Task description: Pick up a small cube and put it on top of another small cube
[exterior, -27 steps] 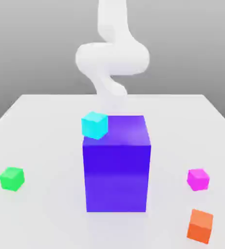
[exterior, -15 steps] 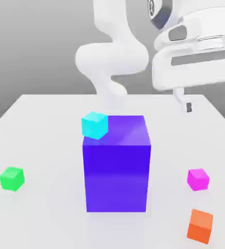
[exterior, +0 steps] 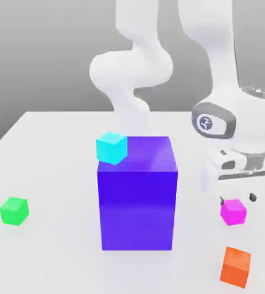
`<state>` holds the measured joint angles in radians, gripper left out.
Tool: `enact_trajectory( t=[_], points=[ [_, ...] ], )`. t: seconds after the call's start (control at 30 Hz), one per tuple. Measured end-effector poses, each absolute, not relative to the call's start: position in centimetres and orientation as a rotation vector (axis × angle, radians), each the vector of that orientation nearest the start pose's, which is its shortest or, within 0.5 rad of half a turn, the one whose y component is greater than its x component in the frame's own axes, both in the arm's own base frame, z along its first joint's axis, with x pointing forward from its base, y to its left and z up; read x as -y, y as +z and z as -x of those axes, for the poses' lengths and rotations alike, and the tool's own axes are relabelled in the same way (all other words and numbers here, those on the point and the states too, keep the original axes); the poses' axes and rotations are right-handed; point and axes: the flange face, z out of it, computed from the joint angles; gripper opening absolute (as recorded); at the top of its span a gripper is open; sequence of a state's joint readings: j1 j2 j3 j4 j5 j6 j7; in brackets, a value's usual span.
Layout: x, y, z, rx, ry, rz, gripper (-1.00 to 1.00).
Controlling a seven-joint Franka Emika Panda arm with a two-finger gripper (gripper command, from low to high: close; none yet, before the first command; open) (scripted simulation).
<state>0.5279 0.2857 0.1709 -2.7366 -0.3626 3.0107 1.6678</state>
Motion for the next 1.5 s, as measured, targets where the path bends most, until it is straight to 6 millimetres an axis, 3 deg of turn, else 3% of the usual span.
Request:
enact_trajectory(
  t=[0.03, 0.27, 0.5, 0.6, 0.7, 0.77, 0.87, 0.97, 1.07, 1.27, 1.5],
  points=[
    [-26.8, 12.9, -26.8, -0.951, 0.002, 2.993, -1.00],
    [-26.8, 12.9, -26.8, -0.951, 0.001, 2.992, -1.00],
    [-26.9, 18.6, -27.3, -0.951, 0.001, 2.996, -1.00],
    [-25.3, 19.5, -32.0, -1.026, 0.027, 2.994, -1.00],
    [-22.1, 20.1, -37.9, -1.124, 0.058, 2.983, -1.00],
    [-17.9, 20.6, -41.3, -1.235, 0.067, 2.946, -1.00],
    [-11.1, 21.3, -43.8, -1.415, 0.061, 2.864, -1.00],
    [-3.8, 22.0, -44.9, -1.601, 0.053, 2.761, -1.00],
    [4.0, 22.7, -44.6, -1.793, 0.047, 2.635, -1.00],
    [18.9, 23.8, -40.1, -2.150, 0.038, 2.339, -1.00],
    [31.9, 24.9, -29.8, -2.477, 0.032, 1.966, -1.00]
  ],
)
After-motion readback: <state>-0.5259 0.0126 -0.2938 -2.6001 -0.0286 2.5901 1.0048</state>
